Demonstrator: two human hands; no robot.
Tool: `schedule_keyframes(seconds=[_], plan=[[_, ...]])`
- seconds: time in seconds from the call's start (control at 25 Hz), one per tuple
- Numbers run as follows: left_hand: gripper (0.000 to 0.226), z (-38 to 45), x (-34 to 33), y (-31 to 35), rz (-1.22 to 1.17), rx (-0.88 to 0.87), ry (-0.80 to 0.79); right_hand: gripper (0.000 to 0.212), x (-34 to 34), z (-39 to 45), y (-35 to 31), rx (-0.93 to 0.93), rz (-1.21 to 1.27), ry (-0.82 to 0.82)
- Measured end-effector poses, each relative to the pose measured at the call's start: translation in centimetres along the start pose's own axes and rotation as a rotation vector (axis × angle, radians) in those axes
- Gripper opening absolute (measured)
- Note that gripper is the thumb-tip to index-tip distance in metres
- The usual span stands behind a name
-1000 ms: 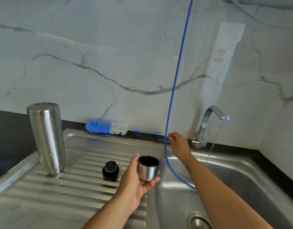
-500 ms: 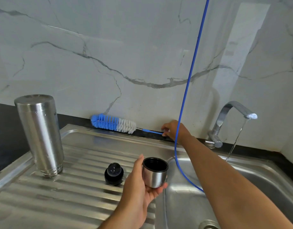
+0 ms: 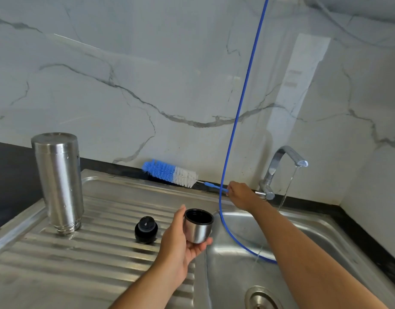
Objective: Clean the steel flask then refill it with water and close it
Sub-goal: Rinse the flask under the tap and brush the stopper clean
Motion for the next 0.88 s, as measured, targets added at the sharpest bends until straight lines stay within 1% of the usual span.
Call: schedule_keyframes(seconds=[0.08,0.12,0.24,0.4,0.52,0.6,0.68,0.88], plan=[[0.055,-0.2,-0.1,-0.1,0.0,0.006,-0.003,0.028,0.2,-1.4,0.3,-0.032,0.074,0.017],[0.055,-0.3,-0.2,-0.2,-0.001,0.009,-0.007,0.031,0.5,-2.2,0.4,-0.048,0.129,0.048],[0.056,-0.5,-0.3,-0.5,0.006,0.022,-0.017,0.03,1.2,-4.2,0.6,-0.112,0.328,0.168],[0.055,-0.9,-0.5,-0.9,0.03,0.032,-0.037,0.029,1.5,-7.6,0.5,-0.226,0.57,0.274],[0.053,-1.2,-0.6,-0.7,0.037,0.025,-0.044,0.031,1.6,-10.0,0.5,-0.266,0.695,0.385],[0.052,-1.4,-0.7,-0.4,0.034,0.016,-0.046,0.029,1.6,-11.3,0.8,-0.266,0.784,0.436],[0.052,-1.6,-0.7,0.0,0.018,0.017,-0.053,0.026,1.4,-12.6,1.2,-0.221,0.881,0.461],[0.058,-2.2,-1.2,0.2,-0.012,0.023,-0.104,0.025,1.0,-16.8,2.7,-0.146,0.975,0.517]])
Point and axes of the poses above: each hand's wrist, its own z-axis towards the middle knuckle, its own x-axis out of the back of the hand, y = z × x, the point moved 4 cm from there along z, towards the middle knuckle, and after that the axes turned 10 degrees about -x, right-handed, at the moved point
